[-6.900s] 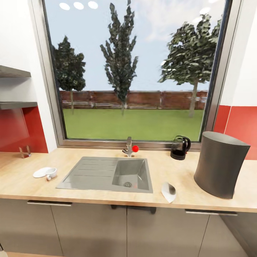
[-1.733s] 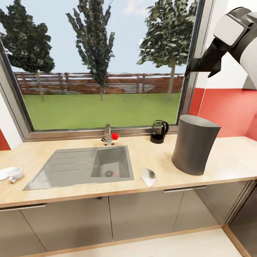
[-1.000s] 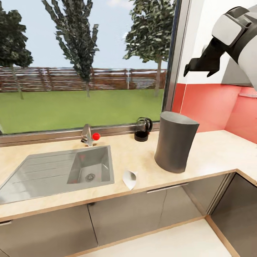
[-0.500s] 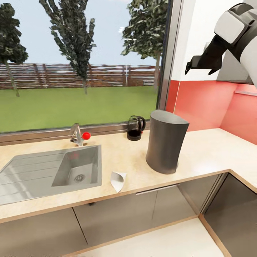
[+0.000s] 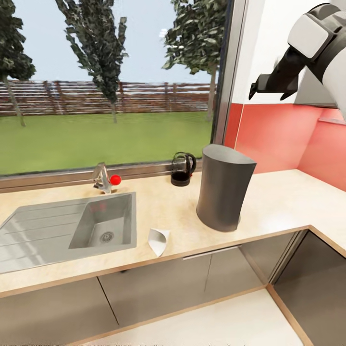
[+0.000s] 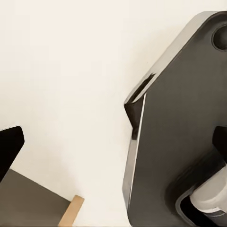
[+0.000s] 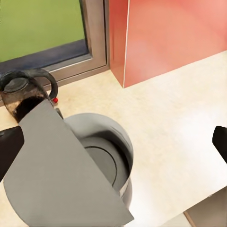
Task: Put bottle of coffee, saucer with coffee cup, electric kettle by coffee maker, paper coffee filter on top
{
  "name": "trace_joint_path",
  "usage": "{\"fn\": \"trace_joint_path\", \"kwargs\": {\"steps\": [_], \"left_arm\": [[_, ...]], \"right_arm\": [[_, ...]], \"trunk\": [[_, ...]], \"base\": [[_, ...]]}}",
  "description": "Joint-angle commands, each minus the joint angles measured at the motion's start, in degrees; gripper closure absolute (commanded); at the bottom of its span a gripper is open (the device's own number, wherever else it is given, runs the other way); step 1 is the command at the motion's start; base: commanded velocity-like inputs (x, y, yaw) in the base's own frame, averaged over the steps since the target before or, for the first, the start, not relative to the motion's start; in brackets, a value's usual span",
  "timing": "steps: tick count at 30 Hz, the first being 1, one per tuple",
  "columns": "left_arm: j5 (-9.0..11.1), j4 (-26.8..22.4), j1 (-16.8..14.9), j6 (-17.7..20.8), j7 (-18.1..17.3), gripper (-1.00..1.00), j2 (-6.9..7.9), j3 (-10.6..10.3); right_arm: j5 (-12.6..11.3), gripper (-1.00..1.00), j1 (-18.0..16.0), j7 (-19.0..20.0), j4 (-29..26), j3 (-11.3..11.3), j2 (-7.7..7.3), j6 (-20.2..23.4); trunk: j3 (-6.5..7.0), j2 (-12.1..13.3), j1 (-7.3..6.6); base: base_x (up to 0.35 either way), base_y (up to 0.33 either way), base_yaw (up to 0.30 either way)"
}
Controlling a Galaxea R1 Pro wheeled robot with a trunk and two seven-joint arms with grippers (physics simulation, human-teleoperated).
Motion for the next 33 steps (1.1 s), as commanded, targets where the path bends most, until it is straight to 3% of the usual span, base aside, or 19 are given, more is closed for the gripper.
{"fn": "trace_joint_path", "kwargs": {"steps": [1, 7, 11, 15, 17, 20, 24, 33], "left_arm": [[0.8, 0.1, 0.1, -0.2, -0.6, -1.00, 0.15, 0.5], [2.3, 0.5, 1.3, -0.4, -4.2, -1.00, 0.63, 0.5], [4.1, 0.6, 3.3, -0.3, -9.4, -1.00, 1.71, 0.6], [9.0, 0.5, 5.3, -0.5, -14.9, -1.00, 2.49, 0.5], [10.6, 0.5, 5.9, -0.5, -17.3, -1.00, 2.68, 0.5], [13.1, 0.5, 6.9, -0.6, -23.6, -1.00, 3.12, 0.5], [14.1, 0.5, 7.2, -0.3, -27.6, -1.00, 4.18, 0.5], [14.3, 0.4, 7.3, -0.4, -28.3, -1.00, 4.74, 0.5]], "right_arm": [[-0.5, -1.00, 0.0, -0.6, -0.1, -0.2, 0.09, 0.1], [-0.6, -1.00, 0.0, -0.5, -1.1, -0.3, 0.43, 0.1], [-0.6, -1.00, 0.0, -0.5, -1.9, -0.3, 0.93, 0.1], [-0.6, -1.00, 0.0, -0.4, -2.5, -0.3, 1.44, 0.1], [-0.6, -1.00, 0.0, -0.4, -2.9, -0.4, 1.58, 0.1], [-0.8, -1.00, 0.0, -0.3, -3.6, -0.4, 1.84, 0.1], [-1.1, -1.00, 0.0, -0.3, -4.0, -0.5, 2.03, 0.1], [-1.3, -1.00, 0.0, -0.2, -4.1, -0.6, 2.02, 0.1]], "trunk": [[-0.20, -0.1, 0.03], [-0.76, -0.1, 0.03], [-1.13, -0.1, 0.03], [-1.50, -0.1, 0.03], [-1.69, -0.1, 0.03], [-1.97, -0.1, 0.03], [-2.34, -0.1, 0.03], [-3.18, -0.1, 0.03]], "base": [[0.000, 0.000, 0.000], [0.000, 0.000, 0.000], [0.000, 0.000, 0.000], [0.000, 0.000, 0.000], [0.000, 0.000, 0.000], [0.000, 0.000, 0.000], [0.000, 0.000, 0.000], [0.000, 0.000, 0.000]]}}
